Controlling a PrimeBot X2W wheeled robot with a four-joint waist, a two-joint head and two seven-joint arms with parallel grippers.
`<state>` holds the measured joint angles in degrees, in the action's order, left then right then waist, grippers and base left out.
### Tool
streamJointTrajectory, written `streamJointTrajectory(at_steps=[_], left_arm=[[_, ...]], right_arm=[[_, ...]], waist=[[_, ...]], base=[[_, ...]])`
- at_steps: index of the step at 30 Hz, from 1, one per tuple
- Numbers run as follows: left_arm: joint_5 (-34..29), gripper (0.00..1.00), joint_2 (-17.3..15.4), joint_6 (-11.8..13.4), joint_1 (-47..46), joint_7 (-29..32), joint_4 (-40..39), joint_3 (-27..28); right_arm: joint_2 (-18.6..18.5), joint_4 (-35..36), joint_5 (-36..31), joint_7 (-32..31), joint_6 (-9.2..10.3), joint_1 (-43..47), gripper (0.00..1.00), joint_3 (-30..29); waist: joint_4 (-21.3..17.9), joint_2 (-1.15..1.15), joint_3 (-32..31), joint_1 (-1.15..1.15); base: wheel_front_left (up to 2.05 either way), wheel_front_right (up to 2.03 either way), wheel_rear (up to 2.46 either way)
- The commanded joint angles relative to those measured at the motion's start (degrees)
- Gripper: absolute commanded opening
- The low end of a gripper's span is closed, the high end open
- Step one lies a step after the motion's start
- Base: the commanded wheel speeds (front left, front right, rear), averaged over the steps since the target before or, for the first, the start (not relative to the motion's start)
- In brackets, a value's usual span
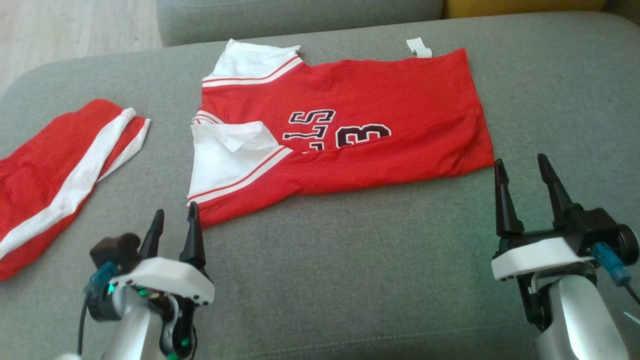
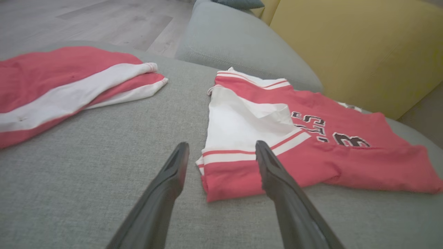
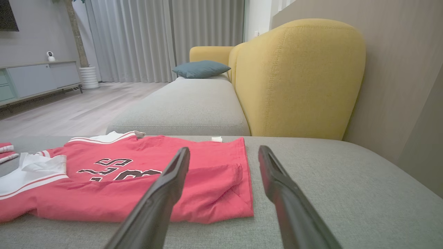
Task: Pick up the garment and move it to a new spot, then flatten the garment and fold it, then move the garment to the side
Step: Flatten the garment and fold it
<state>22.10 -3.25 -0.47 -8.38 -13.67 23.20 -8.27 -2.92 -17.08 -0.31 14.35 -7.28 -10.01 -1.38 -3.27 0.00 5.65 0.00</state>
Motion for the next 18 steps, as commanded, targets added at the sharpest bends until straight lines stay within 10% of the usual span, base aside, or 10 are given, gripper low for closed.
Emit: streamJointTrajectory(at_steps=[1,18], left_arm=[[-0.73,1.0,-0.7,1.52,-4.67,0.58,1.42,2.25],[-2.86,1.0,-5.88,1.52,-15.82,8.2,18.93,0.11]], right_arm=[[0.02,2.34,1.0,0.02,-0.21,-2.37,1.0,1.03],[0.03,3.95,2.29,-0.11,-0.21,-3.93,1.0,1.67]], waist=[[-0.55,0.0,0.66,0.0],[-3.12,0.0,5.57,0.0]], base=[[0.0,0.0,0.0],[0.0,0.0,0.0]])
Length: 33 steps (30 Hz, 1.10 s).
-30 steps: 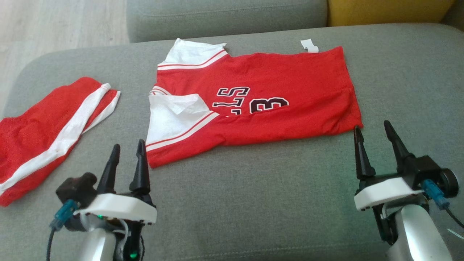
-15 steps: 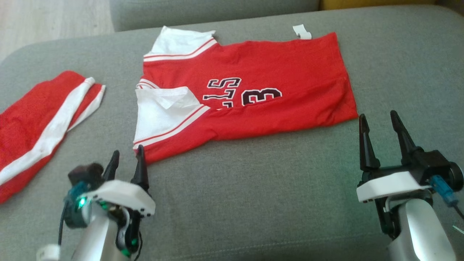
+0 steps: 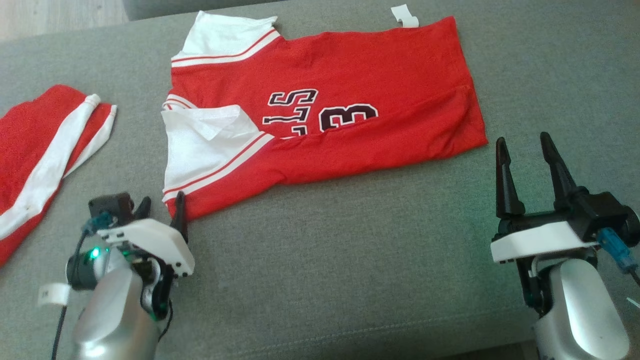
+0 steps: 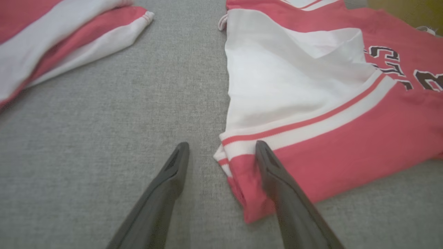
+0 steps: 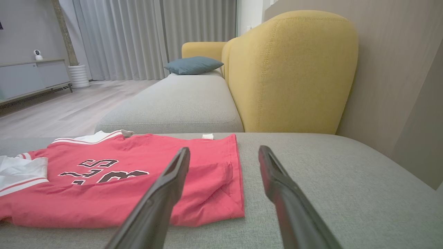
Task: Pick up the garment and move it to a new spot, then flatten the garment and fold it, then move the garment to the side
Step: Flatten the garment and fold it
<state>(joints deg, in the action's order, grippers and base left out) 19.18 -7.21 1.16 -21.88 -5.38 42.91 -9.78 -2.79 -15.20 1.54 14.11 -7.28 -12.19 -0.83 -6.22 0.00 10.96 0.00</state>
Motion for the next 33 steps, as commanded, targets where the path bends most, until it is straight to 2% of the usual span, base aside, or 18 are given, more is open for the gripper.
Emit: streamJointTrajectory(at_steps=[1,7,8,9,11,14,18,22,28,33], left_arm=[[0.29,1.0,-2.0,-0.59,-2.74,0.13,-0.14,1.57],[0.64,1.0,-2.09,-3.43,-4.4,3.06,3.54,-0.22],[0.7,0.93,-2.01,-3.95,-4.57,3.88,4.08,-0.65],[0.69,0.0,-1.98,-4.38,-4.75,4.4,4.4,-1.06],[0.58,0.0,-1.95,-4.6,-5.21,3.88,4.28,-1.43],[-0.05,0.0,-2.04,-3.83,-6.33,-0.22,2.45,-1.55],[-1.21,0.0,-1.71,-3.7,-7.24,-5.01,-0.9,-2.49],[-2.14,0.0,-1.13,-4.03,-7.8,-7.15,-4.65,-3.76],[-2.89,0.0,-0.4,-4.47,-7.81,-7.73,-9.48,-5.67],[-2.99,0.0,-0.36,-4.36,-7.52,-7.14,-11.53,-6.38]], right_arm=[[-0.1,2.08,0.49,0.15,-0.21,-1.8,1.0,1.03],[-0.1,1.73,0.46,0.19,-0.21,-2.17,1.0,0.55],[-0.1,1.6,0.46,0.19,-0.21,-2.36,1.0,0.47],[-0.1,1.43,0.48,0.14,-0.21,-2.62,1.0,0.37],[-0.1,0.67,0.54,-0.41,-0.21,-3.38,1.0,0.27],[-0.1,-3.39,2.43,-5.1,-0.21,-5.85,1.0,-1.3],[-0.1,-10.33,4.75,-11.28,-0.21,-9.78,1.0,-4.46],[-0.09,-17.76,4.29,-15.85,-0.21,-14.45,1.0,-7.88],[-0.09,-26.0,0.12,-18.59,-0.21,-20.07,1.0,-11.6],[-0.09,-29.51,-2.75,-18.61,-0.21,-22.77,1.0,-13.82]], waist=[[-0.22,0.0,0.4,0.0],[-0.24,0.0,1.11,0.0],[-0.19,0.0,1.18,0.0],[-0.12,0.0,1.26,0.0],[0.13,0.0,1.43,0.0],[1.14,0.0,1.68,0.0],[2.74,0.0,2.01,0.0],[4.61,0.0,2.76,0.0],[6.86,0.0,4.0,0.0],[7.6,0.0,4.69,0.0]], base=[[0.0,0.0,0.0],[0.0,0.0,0.0],[0.0,0.0,0.0],[0.0,0.0,0.0],[0.0,0.0,0.0],[0.0,0.0,0.0],[0.0,0.0,0.0],[0.0,0.0,0.0],[0.0,0.0,0.0],[0.0,0.0,0.0]])
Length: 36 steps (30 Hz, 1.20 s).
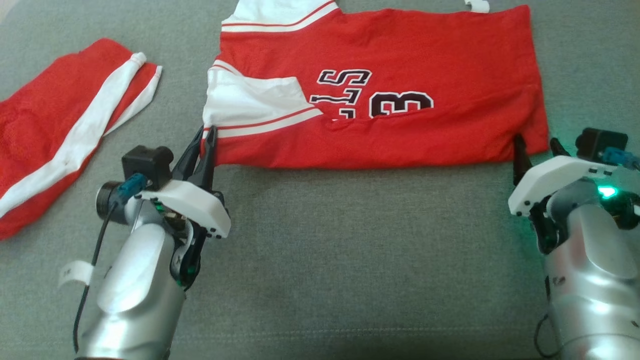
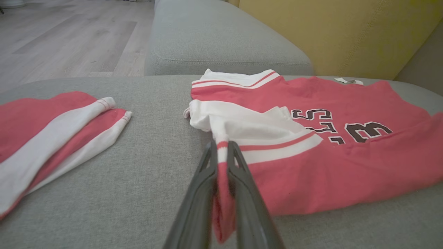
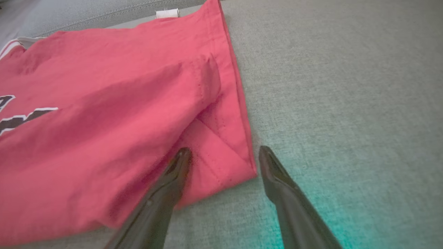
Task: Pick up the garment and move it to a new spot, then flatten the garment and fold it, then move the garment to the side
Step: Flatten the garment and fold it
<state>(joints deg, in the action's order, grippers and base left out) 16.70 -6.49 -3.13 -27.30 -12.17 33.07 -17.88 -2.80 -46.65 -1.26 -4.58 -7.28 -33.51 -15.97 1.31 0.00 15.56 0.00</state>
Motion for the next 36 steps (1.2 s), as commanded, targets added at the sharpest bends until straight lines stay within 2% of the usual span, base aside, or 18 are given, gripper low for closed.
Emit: streamJointTrajectory(at_steps=[1,4,5,6,15,24,29,36], left_arm=[[-0.53,0.0,-1.18,-0.03,-2.0,-0.21,-2.13,1.62],[-0.43,0.0,-1.64,0.14,-1.66,0.34,-3.04,1.53],[-0.39,0.0,-1.89,0.21,-1.53,0.51,-3.19,1.57],[-0.34,0.0,-2.16,0.31,-1.4,0.62,-3.24,1.64],[0.39,0.0,-4.0,1.18,1.34,1.39,-2.26,2.17],[1.28,0.0,-5.16,1.14,7.95,3.68,-2.43,1.13],[2.4,0.0,-5.47,0.34,13.7,7.54,-4.75,-0.4],[2.67,0.0,-5.95,0.58,19.28,11.35,-8.73,-2.44]], right_arm=[[-0.08,1.18,-0.66,0.13,-0.21,-1.99,1.0,0.87],[-0.08,-1.14,-2.7,-0.04,-0.21,-3.38,1.0,0.05],[-0.08,-1.89,-3.02,-0.01,-0.21,-3.79,0.11,-0.07],[-0.08,-2.59,-3.21,0.19,-0.21,-4.14,0.0,-0.07],[-0.08,-6.04,-2.15,3.69,-0.21,-3.57,0.0,-0.81],[-0.08,-7.2,6.45,3.78,-0.21,2.77,0.0,1.66],[-0.08,-4.34,10.78,0.93,-0.21,8.92,0.0,3.32],[-0.08,4.32,12.68,-4.09,-0.21,17.34,0.0,4.95]], waist=[[0.17,0.0,0.24,0.0],[0.27,0.0,0.48,0.0],[0.23,0.0,0.46,0.0],[0.13,0.0,0.33,0.0],[-1.51,0.0,-3.57,0.0],[-2.52,0.0,-11.16,0.0],[-3.04,0.0,-14.68,0.0],[-4.3,0.0,-15.92,0.0]], base=[[0.0,0.0,0.0],[0.0,0.0,0.0],[0.0,0.0,0.0],[0.0,0.0,0.0],[0.0,0.0,0.0],[0.0,0.0,0.0],[0.0,0.0,0.0],[0.0,0.0,0.0]])
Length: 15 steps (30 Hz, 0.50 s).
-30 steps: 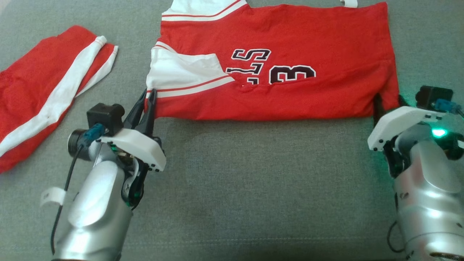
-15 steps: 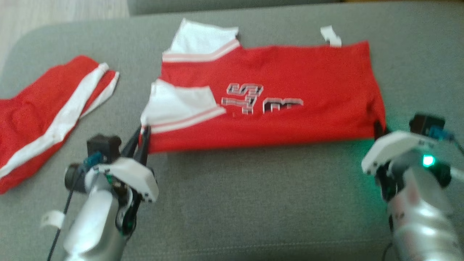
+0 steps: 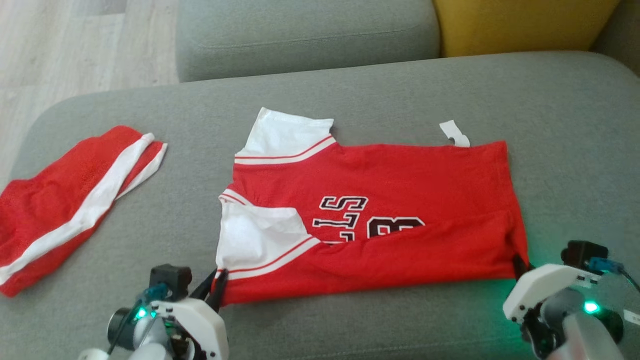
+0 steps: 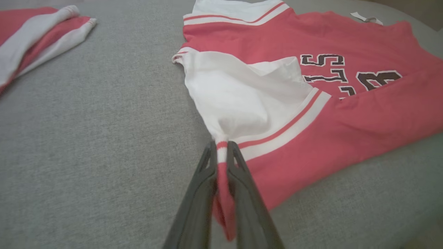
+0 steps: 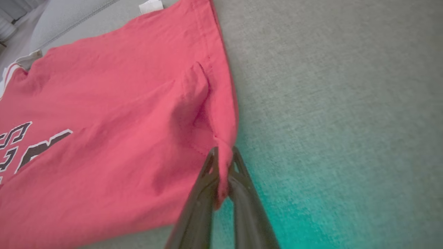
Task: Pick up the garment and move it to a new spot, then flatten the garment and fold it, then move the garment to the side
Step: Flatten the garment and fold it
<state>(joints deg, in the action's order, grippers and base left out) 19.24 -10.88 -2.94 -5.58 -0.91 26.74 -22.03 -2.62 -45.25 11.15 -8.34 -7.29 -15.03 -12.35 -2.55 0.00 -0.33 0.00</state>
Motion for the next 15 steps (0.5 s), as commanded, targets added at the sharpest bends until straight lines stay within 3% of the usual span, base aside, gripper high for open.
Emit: streamJointTrajectory(at_steps=[1,2,3,4,15], left_arm=[[0.05,0.0,-1.62,0.65,-2.17,0.3,-2.78,1.62],[-0.13,0.29,-1.74,1.03,-2.05,0.31,-3.13,1.61],[-0.32,0.72,-1.88,1.49,-2.0,0.21,-3.43,1.69],[-0.49,1.0,-1.98,1.96,-2.03,0.04,-3.73,1.81],[-0.28,1.0,-3.19,4.82,-7.26,-4.33,-7.94,5.44]], right_arm=[[-0.26,4.48,0.18,-0.55,-0.2,-0.46,0.52,1.31],[-0.26,6.06,0.5,-0.69,-0.2,0.07,1.0,1.46],[-0.26,7.61,1.04,-0.83,-0.2,0.46,1.0,1.72],[-0.26,9.28,1.39,-0.83,-0.2,0.78,1.0,2.12],[-0.26,23.8,0.74,4.64,-0.2,0.01,1.0,3.19]], waist=[[-0.66,0.0,0.05,0.0],[-0.89,0.0,0.14,0.0],[-1.13,0.0,0.25,0.0],[-1.36,0.0,0.38,0.0],[-3.13,0.0,4.87,0.0]], base=[[0.0,0.0,0.0],[0.0,0.0,0.0],[0.0,0.0,0.0],[0.0,0.0,0.0],[0.0,0.0,0.0]])
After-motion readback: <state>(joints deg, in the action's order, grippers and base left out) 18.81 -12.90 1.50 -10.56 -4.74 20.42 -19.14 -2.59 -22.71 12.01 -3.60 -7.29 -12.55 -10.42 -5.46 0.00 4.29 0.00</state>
